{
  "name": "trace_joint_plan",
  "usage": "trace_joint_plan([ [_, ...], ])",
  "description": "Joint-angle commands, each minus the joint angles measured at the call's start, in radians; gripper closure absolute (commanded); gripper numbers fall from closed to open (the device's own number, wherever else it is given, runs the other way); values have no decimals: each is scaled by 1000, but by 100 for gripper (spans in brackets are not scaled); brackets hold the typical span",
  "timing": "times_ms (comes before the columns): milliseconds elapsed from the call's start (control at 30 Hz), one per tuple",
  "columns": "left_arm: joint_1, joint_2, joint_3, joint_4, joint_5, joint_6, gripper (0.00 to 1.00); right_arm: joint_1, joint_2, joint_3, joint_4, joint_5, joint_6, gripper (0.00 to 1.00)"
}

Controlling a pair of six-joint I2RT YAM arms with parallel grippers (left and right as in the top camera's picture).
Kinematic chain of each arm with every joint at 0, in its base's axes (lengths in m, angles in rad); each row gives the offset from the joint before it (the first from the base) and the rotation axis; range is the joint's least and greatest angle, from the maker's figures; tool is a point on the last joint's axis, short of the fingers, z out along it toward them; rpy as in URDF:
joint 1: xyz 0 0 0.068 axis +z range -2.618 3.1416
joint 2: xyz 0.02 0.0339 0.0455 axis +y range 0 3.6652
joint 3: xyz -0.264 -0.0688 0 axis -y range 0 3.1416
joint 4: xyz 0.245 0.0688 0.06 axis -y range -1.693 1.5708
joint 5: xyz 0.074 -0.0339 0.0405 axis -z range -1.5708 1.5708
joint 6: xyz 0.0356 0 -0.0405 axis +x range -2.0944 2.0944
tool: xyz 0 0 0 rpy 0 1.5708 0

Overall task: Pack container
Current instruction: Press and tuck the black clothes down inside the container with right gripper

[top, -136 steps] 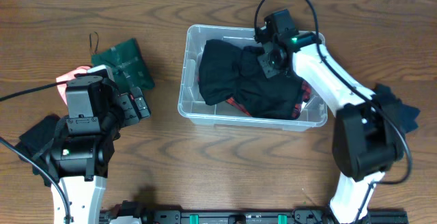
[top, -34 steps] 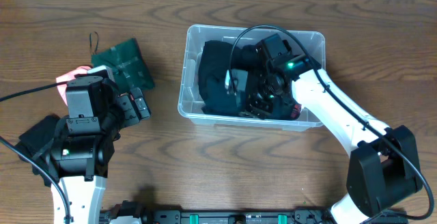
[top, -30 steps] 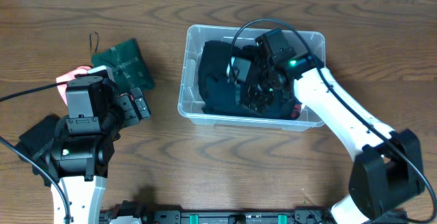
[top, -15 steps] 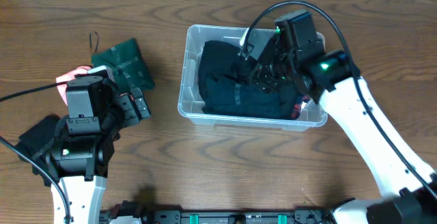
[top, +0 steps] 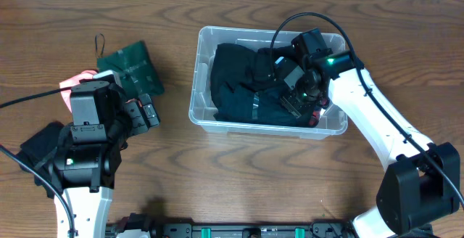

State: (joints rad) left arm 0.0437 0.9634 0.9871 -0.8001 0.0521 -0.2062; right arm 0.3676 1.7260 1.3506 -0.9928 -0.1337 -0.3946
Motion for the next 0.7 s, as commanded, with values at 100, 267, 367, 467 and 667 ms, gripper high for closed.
trace_joint_plan([
  [100, -3, 3, 23, -4, -8, -2, 2, -10, -8, 2, -58, -273, -111, 51],
  [267, -3, 3, 23, -3, -8, -2, 2, -42, -7, 4, -103, -325, -126, 43],
  [367, -3, 3, 23, -3, -8, -2, 2, -61, -7, 3, -43, -229, 2, 46],
  [467, -3, 3, 23, -3, -8, -2, 2, -67, -5, -4, 14, -114, 90, 45],
  [667, -3, 3, 23, -4, -8, -2, 2, -67, 32, -72, 68, -79, 129, 44],
])
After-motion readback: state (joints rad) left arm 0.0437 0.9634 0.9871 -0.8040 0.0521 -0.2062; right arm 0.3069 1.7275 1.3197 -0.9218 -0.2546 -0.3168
